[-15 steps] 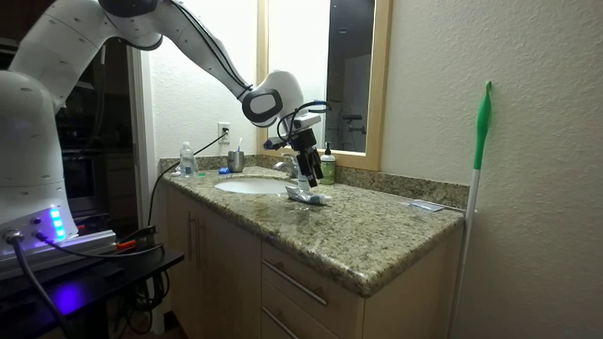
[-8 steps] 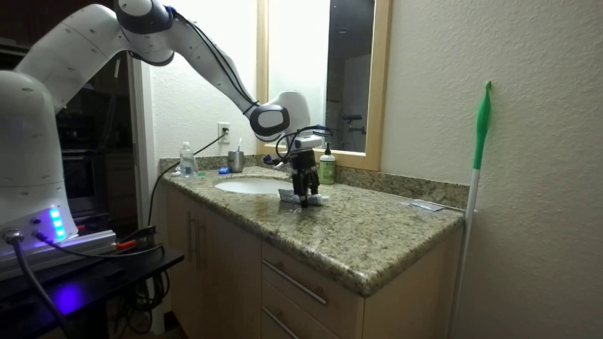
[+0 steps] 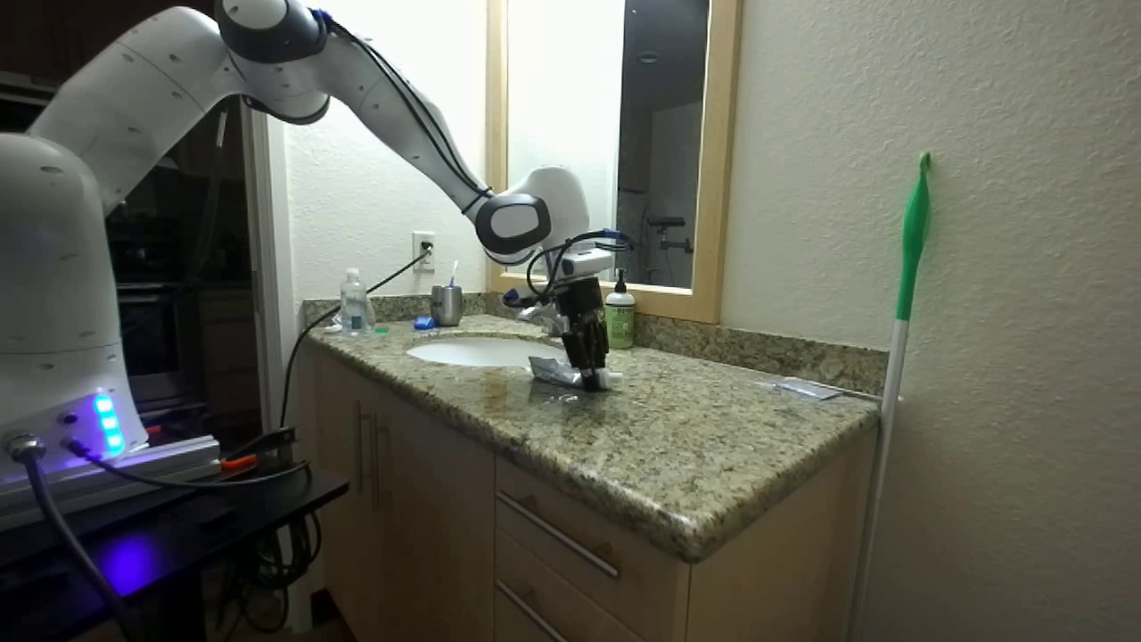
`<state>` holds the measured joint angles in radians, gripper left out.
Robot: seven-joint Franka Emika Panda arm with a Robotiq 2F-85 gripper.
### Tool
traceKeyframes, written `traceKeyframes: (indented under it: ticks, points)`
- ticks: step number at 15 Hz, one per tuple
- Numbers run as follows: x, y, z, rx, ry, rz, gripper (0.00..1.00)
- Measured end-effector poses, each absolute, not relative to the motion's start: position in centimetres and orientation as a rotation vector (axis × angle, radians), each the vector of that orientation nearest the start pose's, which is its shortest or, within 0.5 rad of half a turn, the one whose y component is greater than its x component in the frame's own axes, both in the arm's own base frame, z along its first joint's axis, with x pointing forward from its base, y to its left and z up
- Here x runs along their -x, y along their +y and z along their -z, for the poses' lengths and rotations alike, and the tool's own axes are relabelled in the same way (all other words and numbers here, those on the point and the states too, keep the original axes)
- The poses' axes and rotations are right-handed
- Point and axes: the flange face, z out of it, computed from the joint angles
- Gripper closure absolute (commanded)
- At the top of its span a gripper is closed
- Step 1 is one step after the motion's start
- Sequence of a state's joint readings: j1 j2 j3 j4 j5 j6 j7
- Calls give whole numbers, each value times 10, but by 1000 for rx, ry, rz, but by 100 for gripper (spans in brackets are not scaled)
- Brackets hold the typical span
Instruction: Pick the toothpaste and place it on the left of the counter
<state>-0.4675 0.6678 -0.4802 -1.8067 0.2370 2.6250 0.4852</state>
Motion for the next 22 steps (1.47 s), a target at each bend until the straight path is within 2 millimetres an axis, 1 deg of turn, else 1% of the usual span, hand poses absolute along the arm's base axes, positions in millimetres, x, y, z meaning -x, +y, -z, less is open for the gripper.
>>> traceKeyframes:
  ticks: [1,3,4,6,7,8,9,11,12,13,15,16,17,18,19,20,21,22]
  points:
    - [-413,-534,-232,2417,2267,331,88]
    - [-411,-539,-234,2404,2277,302,92]
    - [-410,-543,-237,2394,2282,274,95]
    - [-408,-554,-249,2366,2293,215,97]
    - [-407,-563,-261,2349,2302,199,95]
    - [-406,-574,-278,2333,2310,202,96]
    - [-405,-585,-301,2323,2309,233,96]
    - [-403,-602,-355,2348,2264,376,95]
    - [-401,-605,-385,2375,2221,452,95]
    - [-400,-604,-414,2403,2175,526,95]
    - [-399,-591,-470,2469,2067,662,95]
    - [-398,-579,-494,2515,2003,721,81]
    - [-397,-566,-514,2558,1940,771,81]
    - [-395,-553,-528,2581,1892,804,81]
    - [-391,-543,-536,2590,1863,817,81]
    - [-389,-537,-538,2594,1847,818,81]
    - [-387,-535,-536,2597,1843,814,95]
    - [-386,-535,-533,2599,1842,811,95]
